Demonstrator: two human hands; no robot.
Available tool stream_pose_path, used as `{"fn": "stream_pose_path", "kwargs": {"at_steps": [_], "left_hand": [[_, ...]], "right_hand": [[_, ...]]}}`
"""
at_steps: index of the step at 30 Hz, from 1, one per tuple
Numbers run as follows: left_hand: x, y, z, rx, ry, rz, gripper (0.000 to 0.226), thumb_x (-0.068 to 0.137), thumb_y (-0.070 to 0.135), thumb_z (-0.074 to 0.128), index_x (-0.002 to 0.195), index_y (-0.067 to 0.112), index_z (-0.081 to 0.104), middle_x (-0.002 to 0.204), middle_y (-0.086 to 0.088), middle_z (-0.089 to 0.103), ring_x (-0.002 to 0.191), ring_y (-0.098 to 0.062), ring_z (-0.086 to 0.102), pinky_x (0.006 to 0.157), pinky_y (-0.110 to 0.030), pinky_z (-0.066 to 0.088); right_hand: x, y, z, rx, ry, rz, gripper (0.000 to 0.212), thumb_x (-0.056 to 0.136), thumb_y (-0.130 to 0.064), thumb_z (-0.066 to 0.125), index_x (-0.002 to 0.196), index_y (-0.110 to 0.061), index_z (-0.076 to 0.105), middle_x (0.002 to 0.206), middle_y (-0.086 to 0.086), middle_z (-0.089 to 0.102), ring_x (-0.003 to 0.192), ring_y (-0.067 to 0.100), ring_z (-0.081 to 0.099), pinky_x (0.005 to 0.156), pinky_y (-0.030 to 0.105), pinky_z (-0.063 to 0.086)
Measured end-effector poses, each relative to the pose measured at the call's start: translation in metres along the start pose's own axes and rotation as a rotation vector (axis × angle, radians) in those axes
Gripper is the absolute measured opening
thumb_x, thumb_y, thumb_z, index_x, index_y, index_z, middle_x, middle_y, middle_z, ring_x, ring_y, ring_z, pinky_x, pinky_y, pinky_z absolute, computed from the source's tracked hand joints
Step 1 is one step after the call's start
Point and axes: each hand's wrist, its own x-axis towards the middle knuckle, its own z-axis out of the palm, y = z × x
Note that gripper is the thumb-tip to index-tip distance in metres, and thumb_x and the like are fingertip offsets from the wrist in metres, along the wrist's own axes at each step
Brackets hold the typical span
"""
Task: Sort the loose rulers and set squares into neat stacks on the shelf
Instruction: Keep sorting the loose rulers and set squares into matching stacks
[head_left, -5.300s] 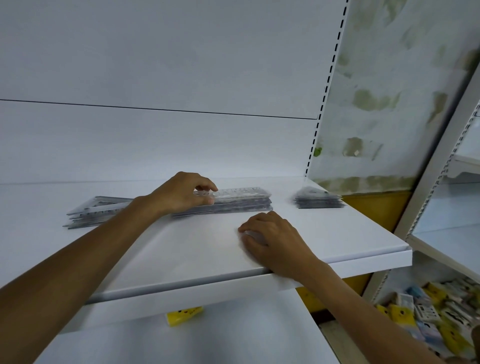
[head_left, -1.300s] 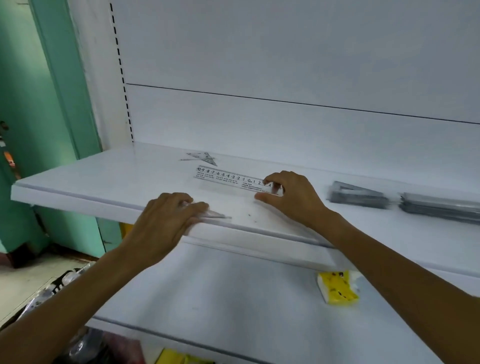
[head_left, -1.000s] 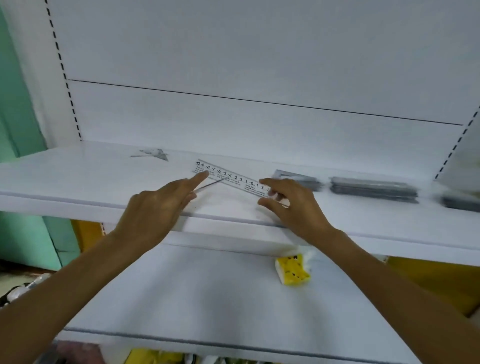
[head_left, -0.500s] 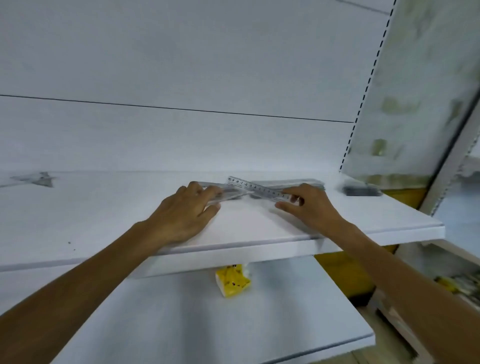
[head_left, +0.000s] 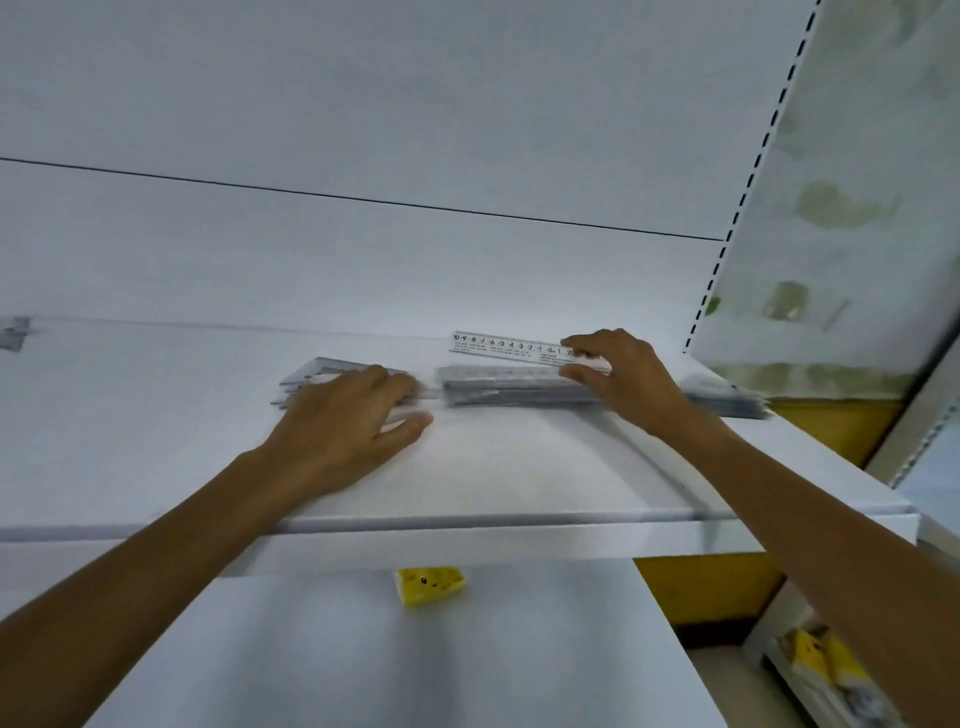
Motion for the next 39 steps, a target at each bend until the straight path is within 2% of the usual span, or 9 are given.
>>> {"fn": "stream_pose_path", "kwargs": {"at_steps": [3,9,14,19,25,28,31,33,39], "left_hand": [[0.002,0.008,0.009,0.017,0.013,-0.024,0.054,0.081,0.058,0.051,0.127,0.029,0.047,0.132,0.008,0.050,0.119,-0.015,0.047,0.093,-0.031,0.039],[-0.005,0.016,0.008,-0.148,0.138,-0.087,0.049,0.070,0.050,0.070,0.115,0.033,0.058,0.117,0.015,0.053,0.085,-0.001,0.049,0.076,-0.018,0.038],[-0.014,0.011,0.001,-0.147,0.134,-0.180,0.047,0.066,0.061,0.064,0.108,0.039,0.057,0.098,0.023,0.048,0.077,0.002,0.052,0.067,-0.017,0.038],[-0.021,-0.005,-0.003,-0.126,0.146,-0.214,0.050,0.067,0.063,0.064,0.109,0.036,0.058,0.099,0.024,0.047,0.086,-0.001,0.051,0.080,-0.027,0.043],[-0.024,-0.035,-0.015,-0.139,0.147,-0.176,0.056,0.063,0.071,0.056,0.108,0.037,0.057,0.103,0.023,0.049,0.091,-0.001,0.049,0.077,-0.023,0.036],[-0.023,-0.056,-0.026,-0.166,0.148,-0.180,0.061,0.058,0.075,0.051,0.105,0.037,0.058,0.100,0.021,0.052,0.089,-0.002,0.051,0.076,-0.023,0.037],[-0.023,-0.078,-0.034,-0.156,0.138,-0.196,0.055,0.060,0.072,0.057,0.103,0.037,0.059,0.098,0.020,0.053,0.088,-0.002,0.050,0.075,-0.023,0.035],[-0.023,-0.091,-0.038,-0.152,0.134,-0.201,0.051,0.064,0.068,0.062,0.104,0.037,0.059,0.100,0.018,0.054,0.088,-0.002,0.050,0.076,-0.023,0.035],[-0.014,-0.120,-0.048,-0.169,0.107,-0.199,0.047,0.072,0.061,0.061,0.107,0.031,0.058,0.105,0.009,0.057,0.094,-0.010,0.054,0.081,-0.028,0.040]], "right_hand": [[0.009,0.016,0.004,0.034,-0.014,-0.024,0.032,0.084,-0.019,0.066,0.114,-0.007,0.063,0.107,0.013,0.064,0.100,0.028,0.054,0.082,0.023,0.034],[0.018,0.026,0.014,0.059,-0.084,-0.091,0.031,0.082,-0.014,0.068,0.111,-0.003,0.064,0.109,0.015,0.063,0.101,0.029,0.054,0.086,0.023,0.035],[0.027,0.026,0.020,0.100,-0.178,-0.016,0.022,0.086,-0.015,0.059,0.105,-0.010,0.067,0.111,0.006,0.063,0.098,0.013,0.051,0.073,0.008,0.026],[0.024,0.022,0.026,0.101,-0.175,-0.001,0.023,0.085,-0.009,0.053,0.103,-0.008,0.067,0.107,0.006,0.065,0.088,0.009,0.048,0.067,0.009,0.027],[0.016,0.010,0.027,0.046,-0.078,0.018,0.038,0.084,-0.010,0.058,0.122,-0.010,0.054,0.128,0.006,0.053,0.122,0.020,0.040,0.091,0.014,0.025],[0.011,-0.019,0.028,-0.053,0.015,-0.071,0.039,0.082,-0.002,0.056,0.121,-0.003,0.054,0.125,0.012,0.053,0.120,0.027,0.042,0.094,0.025,0.033],[0.000,-0.065,0.038,-0.170,0.068,-0.209,0.028,0.077,0.005,0.055,0.104,0.005,0.062,0.100,0.020,0.062,0.095,0.036,0.055,0.075,0.043,0.049],[-0.010,-0.095,0.046,-0.209,0.028,-0.261,0.023,0.078,0.002,0.055,0.100,0.003,0.062,0.094,0.019,0.061,0.087,0.036,0.057,0.068,0.042,0.049],[-0.032,-0.169,0.080,-0.076,-0.162,-0.135,0.027,0.091,-0.027,0.046,0.113,-0.016,0.058,0.120,0.003,0.055,0.110,0.023,0.048,0.091,0.033,0.039]]}}
